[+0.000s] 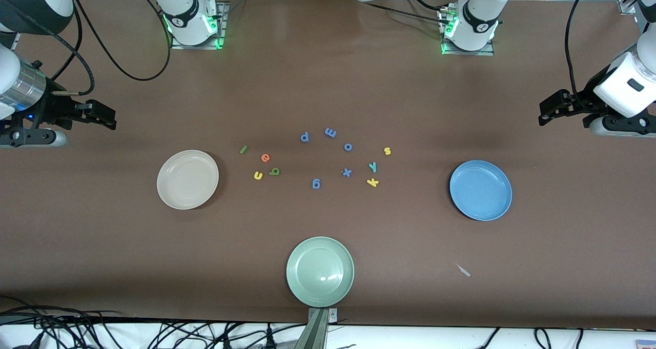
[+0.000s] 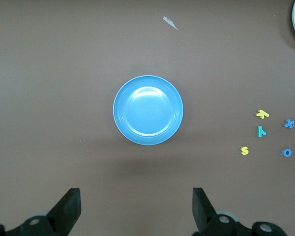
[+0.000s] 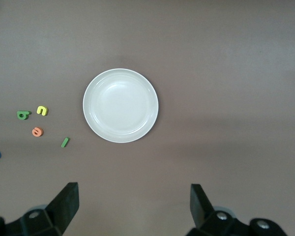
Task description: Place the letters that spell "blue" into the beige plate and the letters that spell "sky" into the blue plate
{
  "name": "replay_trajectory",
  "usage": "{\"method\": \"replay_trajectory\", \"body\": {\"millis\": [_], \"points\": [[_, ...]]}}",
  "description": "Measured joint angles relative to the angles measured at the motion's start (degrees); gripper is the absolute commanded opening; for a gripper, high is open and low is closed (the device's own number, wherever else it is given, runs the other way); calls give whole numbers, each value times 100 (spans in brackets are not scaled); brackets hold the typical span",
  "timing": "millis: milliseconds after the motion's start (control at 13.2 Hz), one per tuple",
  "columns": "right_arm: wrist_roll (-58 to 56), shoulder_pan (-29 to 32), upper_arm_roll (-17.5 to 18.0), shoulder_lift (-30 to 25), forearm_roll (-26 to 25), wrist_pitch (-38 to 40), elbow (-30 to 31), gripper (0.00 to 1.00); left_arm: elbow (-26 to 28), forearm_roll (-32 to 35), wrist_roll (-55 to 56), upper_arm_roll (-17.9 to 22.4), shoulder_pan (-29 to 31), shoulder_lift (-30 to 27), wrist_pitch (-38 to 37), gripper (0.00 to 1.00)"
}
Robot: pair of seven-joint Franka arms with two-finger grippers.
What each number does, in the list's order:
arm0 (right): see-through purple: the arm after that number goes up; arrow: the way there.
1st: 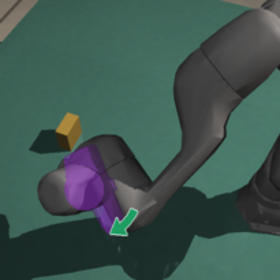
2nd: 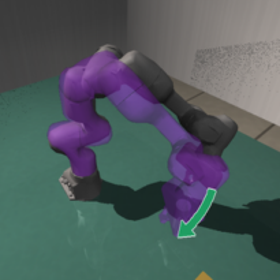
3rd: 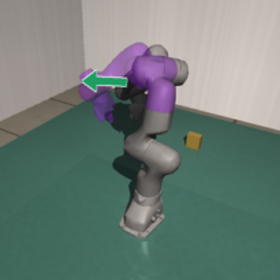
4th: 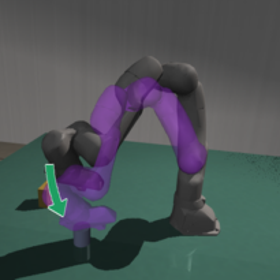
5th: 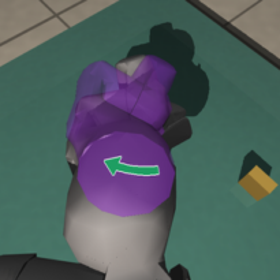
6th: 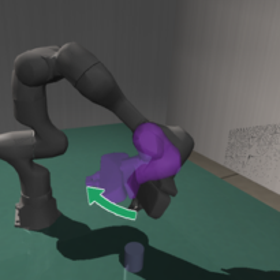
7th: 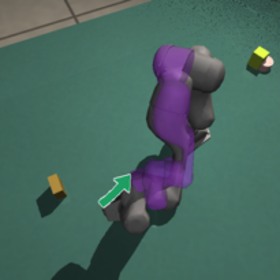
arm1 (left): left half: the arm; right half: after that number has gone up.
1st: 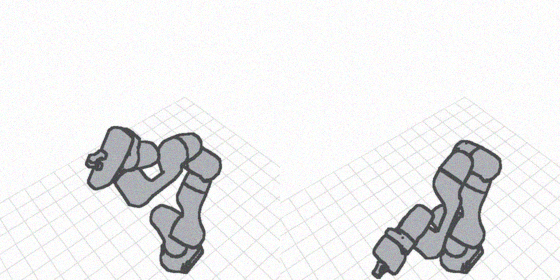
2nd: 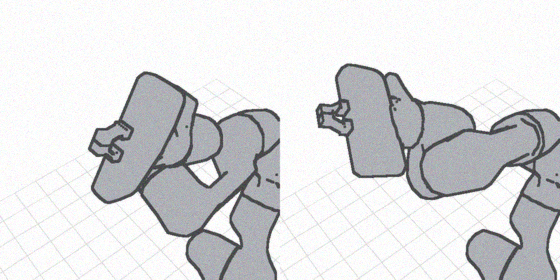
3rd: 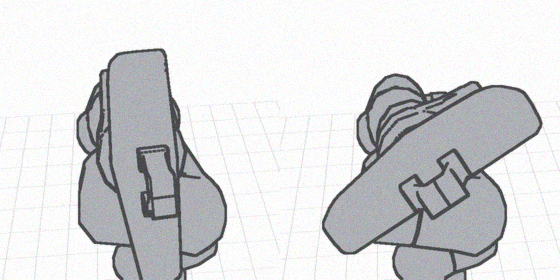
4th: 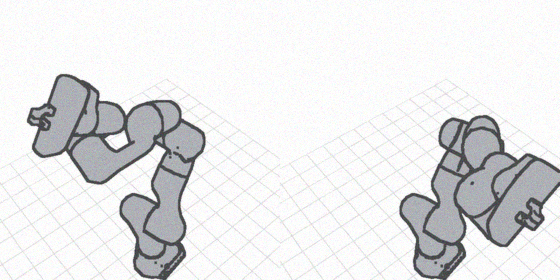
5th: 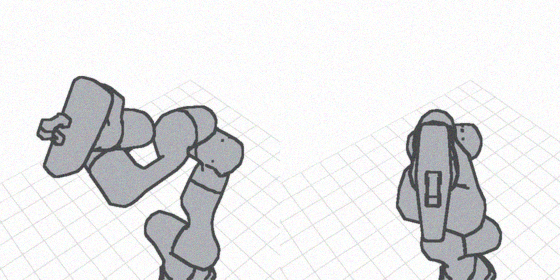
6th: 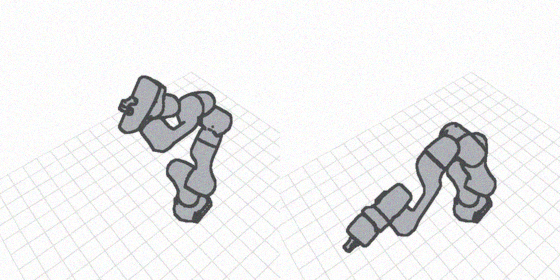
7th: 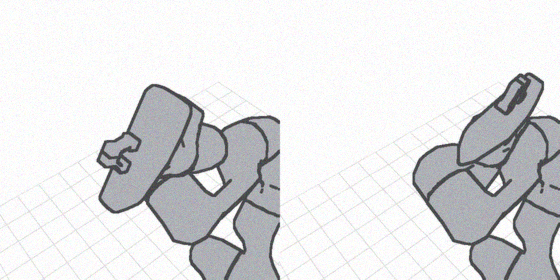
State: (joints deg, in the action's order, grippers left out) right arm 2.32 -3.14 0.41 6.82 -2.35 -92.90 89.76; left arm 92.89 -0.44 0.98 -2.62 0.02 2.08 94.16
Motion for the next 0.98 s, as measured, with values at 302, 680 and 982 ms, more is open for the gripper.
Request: {"method": "replay_trajectory", "body": {"millis": [302,680,982], "points": [[0,0,0,3,0,-27,0,100,0,0,-5,-11,-3,0,0,100],[0,2,-5,7,0,-50,0,100,0,0,-9,-24,-14,0,0,100],[0,2,-13,7,0,-59,0,100,0,0,-10,-29,-19,0,0,100]]}}
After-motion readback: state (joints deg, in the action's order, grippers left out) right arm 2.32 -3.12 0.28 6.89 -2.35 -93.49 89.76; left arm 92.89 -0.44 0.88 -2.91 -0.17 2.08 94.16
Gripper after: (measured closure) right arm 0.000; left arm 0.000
